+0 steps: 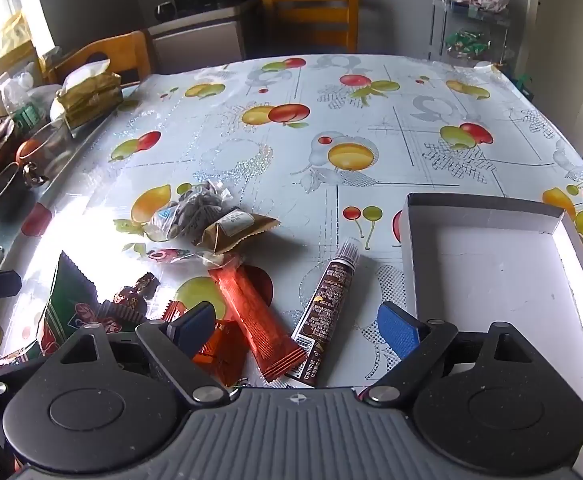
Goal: Organize snacks
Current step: 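Move the right tool toward the brown tube while the left tool approaches the green chip bag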
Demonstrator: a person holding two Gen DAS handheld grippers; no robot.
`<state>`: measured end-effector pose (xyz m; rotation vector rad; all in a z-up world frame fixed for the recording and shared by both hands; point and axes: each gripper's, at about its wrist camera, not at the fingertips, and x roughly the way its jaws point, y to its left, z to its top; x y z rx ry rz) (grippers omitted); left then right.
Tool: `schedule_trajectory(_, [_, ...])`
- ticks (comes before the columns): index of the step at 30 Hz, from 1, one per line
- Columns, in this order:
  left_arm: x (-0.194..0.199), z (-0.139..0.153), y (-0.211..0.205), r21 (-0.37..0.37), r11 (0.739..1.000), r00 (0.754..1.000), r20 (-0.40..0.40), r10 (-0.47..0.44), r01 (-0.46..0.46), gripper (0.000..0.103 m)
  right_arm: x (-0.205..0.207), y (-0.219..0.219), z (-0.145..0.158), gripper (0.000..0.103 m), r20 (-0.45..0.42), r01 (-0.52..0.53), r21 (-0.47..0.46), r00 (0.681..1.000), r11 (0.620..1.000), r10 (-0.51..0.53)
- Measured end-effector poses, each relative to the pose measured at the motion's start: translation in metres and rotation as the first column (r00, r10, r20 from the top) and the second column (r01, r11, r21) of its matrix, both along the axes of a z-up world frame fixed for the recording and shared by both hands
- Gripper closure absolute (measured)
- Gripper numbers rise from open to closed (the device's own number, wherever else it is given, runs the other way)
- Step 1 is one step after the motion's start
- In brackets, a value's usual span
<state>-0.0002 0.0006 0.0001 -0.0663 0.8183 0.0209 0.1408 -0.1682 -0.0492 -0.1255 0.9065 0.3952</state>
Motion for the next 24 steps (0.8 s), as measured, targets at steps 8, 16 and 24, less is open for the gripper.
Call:
schedule_trajectory(8, [-0.002, -0.008, 0.007, -0.004, 1.0, 1.0, -0.026, 0.018, -0.018, 0.0, -0.001, 0.002, -0.001, 0.013, -0.003, -0.001, 0.01, 1.0, 1.0, 0.001])
schedule_trajectory(16, [0.0, -0.01, 0.006, -0.003, 1.0, 0.998, -0.06, 0.027, -0.027, 0.0, -0.002, 0.004, -0.002, 0.013, -0.004, 0.0, 0.005, 1.0, 1.0, 0.0])
schedule_trajectory(24, [0.001, -0.014, 0.011, -0.019, 0.998, 0.995, -0.078, 0.057, -0.058, 0.0, -0.002, 0.004, 0.0, 0.013, -0.003, 0.007, 0.015, 1.0, 1.0, -0.007])
